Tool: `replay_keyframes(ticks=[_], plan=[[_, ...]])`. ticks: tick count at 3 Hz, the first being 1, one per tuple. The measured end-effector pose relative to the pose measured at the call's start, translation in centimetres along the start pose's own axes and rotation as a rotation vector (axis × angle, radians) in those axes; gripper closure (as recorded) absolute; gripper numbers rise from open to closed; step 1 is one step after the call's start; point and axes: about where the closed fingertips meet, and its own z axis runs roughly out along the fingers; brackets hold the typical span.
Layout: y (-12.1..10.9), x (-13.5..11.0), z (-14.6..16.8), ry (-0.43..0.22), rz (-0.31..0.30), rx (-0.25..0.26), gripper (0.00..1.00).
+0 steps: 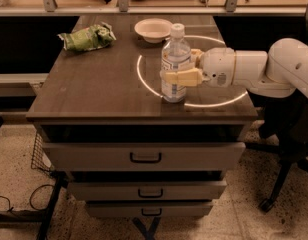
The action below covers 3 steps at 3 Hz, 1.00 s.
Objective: Place blue plastic bottle into paper bowl
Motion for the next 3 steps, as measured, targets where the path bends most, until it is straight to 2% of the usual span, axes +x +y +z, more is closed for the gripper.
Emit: replay_keyframes(ticks=[1,2,3], plan=[[0.1,-0.1,0.2,-0.001,-0.001,-0.004,1.0],[-1.9,-1.8,0.2,-0.035,0.017,0.046,1.0],[-6.5,-6.0,0.2,-0.097,0.034,0.175,1.0]])
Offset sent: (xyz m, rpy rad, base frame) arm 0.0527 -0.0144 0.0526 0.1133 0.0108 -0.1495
